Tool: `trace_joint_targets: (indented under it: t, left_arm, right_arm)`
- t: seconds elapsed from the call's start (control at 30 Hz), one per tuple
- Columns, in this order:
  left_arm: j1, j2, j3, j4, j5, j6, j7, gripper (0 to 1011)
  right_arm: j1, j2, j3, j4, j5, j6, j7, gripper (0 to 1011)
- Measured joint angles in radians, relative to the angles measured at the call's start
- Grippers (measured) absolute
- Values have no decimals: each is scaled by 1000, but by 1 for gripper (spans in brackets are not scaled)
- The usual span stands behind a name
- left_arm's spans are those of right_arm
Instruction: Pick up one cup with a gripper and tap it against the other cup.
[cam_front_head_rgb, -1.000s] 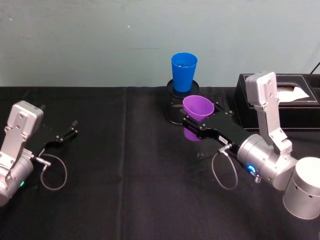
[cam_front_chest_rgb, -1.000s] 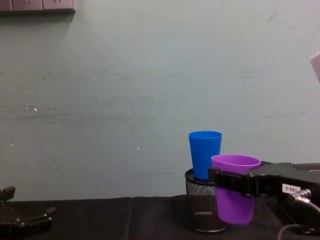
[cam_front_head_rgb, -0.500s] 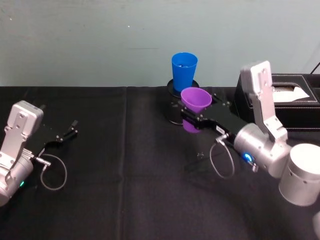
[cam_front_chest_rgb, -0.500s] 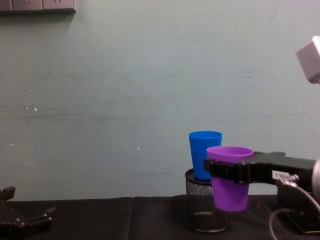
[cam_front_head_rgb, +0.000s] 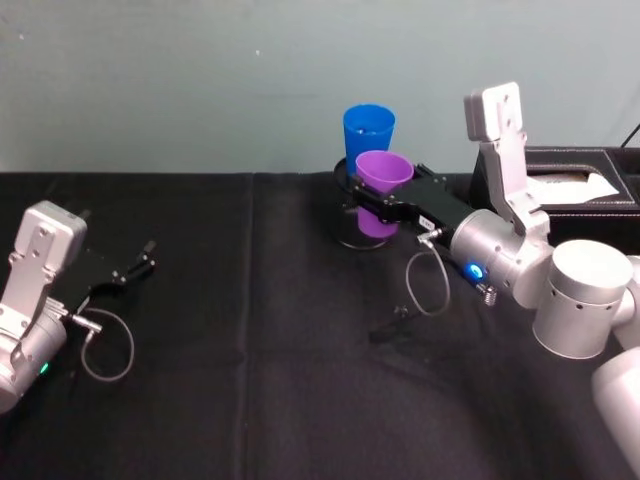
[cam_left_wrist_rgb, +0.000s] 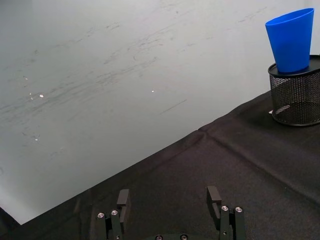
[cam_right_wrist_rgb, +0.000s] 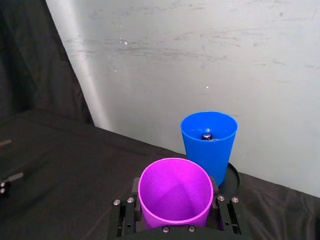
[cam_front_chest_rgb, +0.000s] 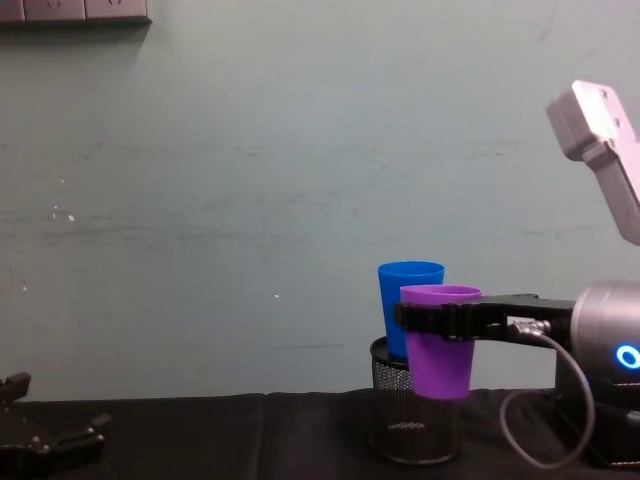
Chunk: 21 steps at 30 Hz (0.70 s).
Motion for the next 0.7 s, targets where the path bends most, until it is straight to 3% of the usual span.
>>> trace_joint_targets:
  t: [0.7]
  left_arm:
    - [0,0,0,0,0,0,0,1000]
  right_arm:
    - [124,-51,-19,177,-17,-19,-6,737]
